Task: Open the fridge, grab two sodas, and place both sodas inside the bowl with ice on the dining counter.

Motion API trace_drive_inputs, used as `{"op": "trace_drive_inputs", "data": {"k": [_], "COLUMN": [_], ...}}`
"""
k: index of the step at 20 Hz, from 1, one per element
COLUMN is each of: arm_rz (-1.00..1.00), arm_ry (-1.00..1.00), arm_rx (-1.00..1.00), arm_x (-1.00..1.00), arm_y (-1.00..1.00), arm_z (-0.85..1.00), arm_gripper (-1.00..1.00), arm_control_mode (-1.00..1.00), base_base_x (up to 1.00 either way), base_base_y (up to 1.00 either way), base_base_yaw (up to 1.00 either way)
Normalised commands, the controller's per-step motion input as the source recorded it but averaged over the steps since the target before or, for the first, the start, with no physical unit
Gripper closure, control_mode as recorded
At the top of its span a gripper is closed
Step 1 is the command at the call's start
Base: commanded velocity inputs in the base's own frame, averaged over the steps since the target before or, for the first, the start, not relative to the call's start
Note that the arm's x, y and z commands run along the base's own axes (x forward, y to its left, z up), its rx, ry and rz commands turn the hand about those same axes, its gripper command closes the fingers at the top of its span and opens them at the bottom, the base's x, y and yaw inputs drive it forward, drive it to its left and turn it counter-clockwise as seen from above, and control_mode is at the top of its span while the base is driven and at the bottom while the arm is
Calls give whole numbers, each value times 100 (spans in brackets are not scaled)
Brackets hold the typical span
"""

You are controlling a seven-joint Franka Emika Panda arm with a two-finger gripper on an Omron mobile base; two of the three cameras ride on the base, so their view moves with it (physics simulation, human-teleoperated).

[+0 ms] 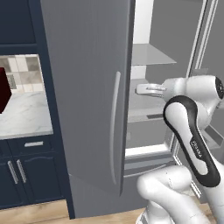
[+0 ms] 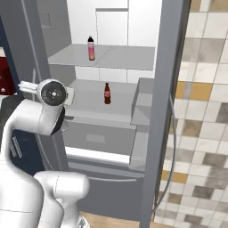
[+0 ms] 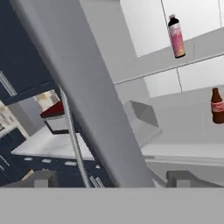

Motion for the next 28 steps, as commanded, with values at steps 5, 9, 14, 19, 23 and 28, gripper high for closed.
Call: {"op": "trace_drive_inputs", "data": {"k": [5,9,14,19,23,28], "arm_rz": [0,0,2,5,6,12], "arm_ry": [25,25,18,5,5,5], "arm_rx": [25,21,14,10,10,4], "arm_x": [48,68,82,65,42,6], "arm_y": [-47,-31,-4,26,49,64], "arm_z": [61,22,-1,-17,-9,0], "arm_gripper": [-100,-100,-100,-100,-100,-100], "arm_control_mode": [-100,-100,-100,-100,-100,-100], "base_base_x": [0,0,0,0,0,0], "base_base_y": [0,0,0,0,0,0], "base_base_yaw": [0,0,0,0,0,0]}}
